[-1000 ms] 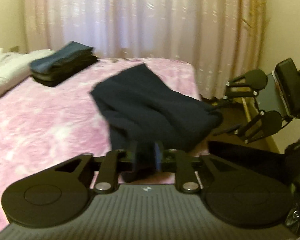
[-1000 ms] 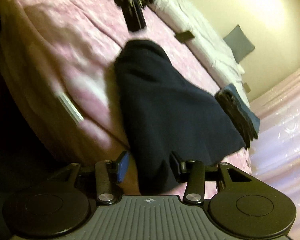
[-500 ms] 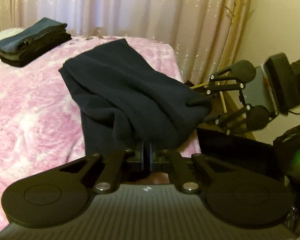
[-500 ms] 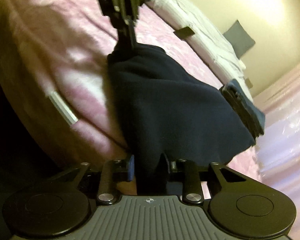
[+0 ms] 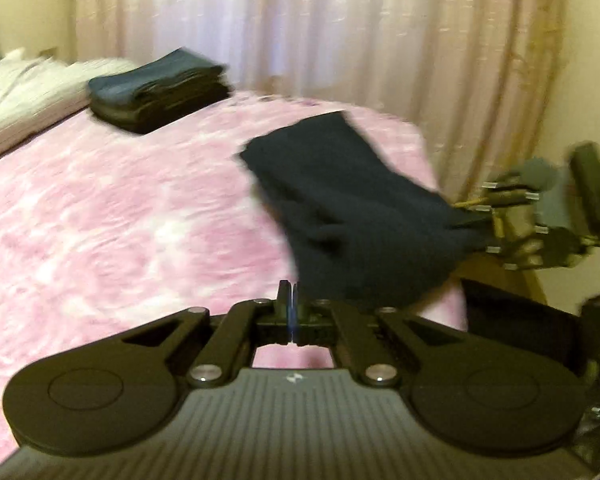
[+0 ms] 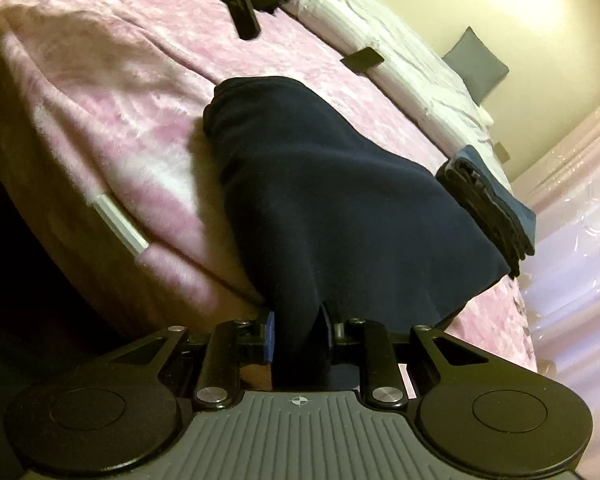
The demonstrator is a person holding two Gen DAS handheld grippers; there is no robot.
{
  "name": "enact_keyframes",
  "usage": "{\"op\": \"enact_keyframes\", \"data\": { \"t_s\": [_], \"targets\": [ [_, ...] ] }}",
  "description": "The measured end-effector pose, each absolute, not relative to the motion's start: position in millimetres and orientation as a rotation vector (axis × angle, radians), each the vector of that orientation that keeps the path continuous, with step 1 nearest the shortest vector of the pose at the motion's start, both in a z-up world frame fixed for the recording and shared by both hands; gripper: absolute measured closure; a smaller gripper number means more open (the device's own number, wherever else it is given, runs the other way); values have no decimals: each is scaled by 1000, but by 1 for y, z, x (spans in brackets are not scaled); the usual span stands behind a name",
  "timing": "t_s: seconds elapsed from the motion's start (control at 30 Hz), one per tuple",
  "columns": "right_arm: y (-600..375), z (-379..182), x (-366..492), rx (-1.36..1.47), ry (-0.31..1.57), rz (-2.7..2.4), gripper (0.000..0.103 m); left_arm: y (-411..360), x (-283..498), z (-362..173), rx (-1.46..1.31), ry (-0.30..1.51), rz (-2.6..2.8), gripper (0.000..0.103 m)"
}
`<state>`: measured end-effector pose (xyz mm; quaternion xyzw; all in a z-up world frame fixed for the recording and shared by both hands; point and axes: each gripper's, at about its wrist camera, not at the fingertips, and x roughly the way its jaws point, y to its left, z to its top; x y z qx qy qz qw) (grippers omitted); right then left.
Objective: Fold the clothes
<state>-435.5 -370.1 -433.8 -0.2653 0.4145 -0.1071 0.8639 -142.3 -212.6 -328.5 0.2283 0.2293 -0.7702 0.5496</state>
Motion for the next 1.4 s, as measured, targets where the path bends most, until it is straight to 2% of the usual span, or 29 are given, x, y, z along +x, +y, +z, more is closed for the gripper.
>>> {"op": "enact_keyframes", "data": {
  "t_s": [0.17, 0.33, 0.4, 0.57, 0.63, 0.77, 0.9, 1.0, 1.03, 1.07, 1.13, 1.17, 1.2, 1.4],
  "targets": [
    [-369, -430, -440, -519, 861, -229, 81, -215, -191, -354, 702, 490, -1857, 86],
    [-367, -432, -443, -527, 865, -227, 81, -232, -199, -371, 696, 471, -1837, 86],
    [-366, -434, -442, -533, 868, -224, 81, -234, -198, -368, 689, 452, -1841, 95],
    [-367, -434, -445, -540, 866, -207, 82, -234, -169, -358, 731, 423, -1810, 98],
    [-367, -435, -444, -543, 869, -203, 82, -236, -152, -353, 722, 418, -1761, 103],
    [-369, -434, -446, -506, 868, -217, 82, -225, -129, -342, 664, 443, -1721, 103],
    [-369, -433, -446, -507, 867, -215, 81, -213, -145, -331, 617, 462, -1792, 103],
    [-370, -433, -446, -514, 866, -212, 81, -217, -163, -336, 609, 488, -1856, 91],
    [-370, -433, -446, -517, 866, -211, 81, -221, -168, -339, 614, 487, -1858, 83],
    [-371, -433, -446, -522, 867, -210, 81, -226, -173, -342, 619, 486, -1860, 81],
    [-371, -433, -446, -529, 868, -209, 81, -234, -175, -349, 607, 501, -1862, 81],
    [-371, -433, -446, -530, 869, -209, 81, -237, -175, -351, 604, 507, -1865, 89],
    [-371, -434, -446, -527, 870, -209, 81, -238, -174, -353, 606, 508, -1871, 90],
    [-366, -427, -441, -515, 849, -186, 81, -245, -135, -357, 564, 556, -1825, 91]
  ]
}}
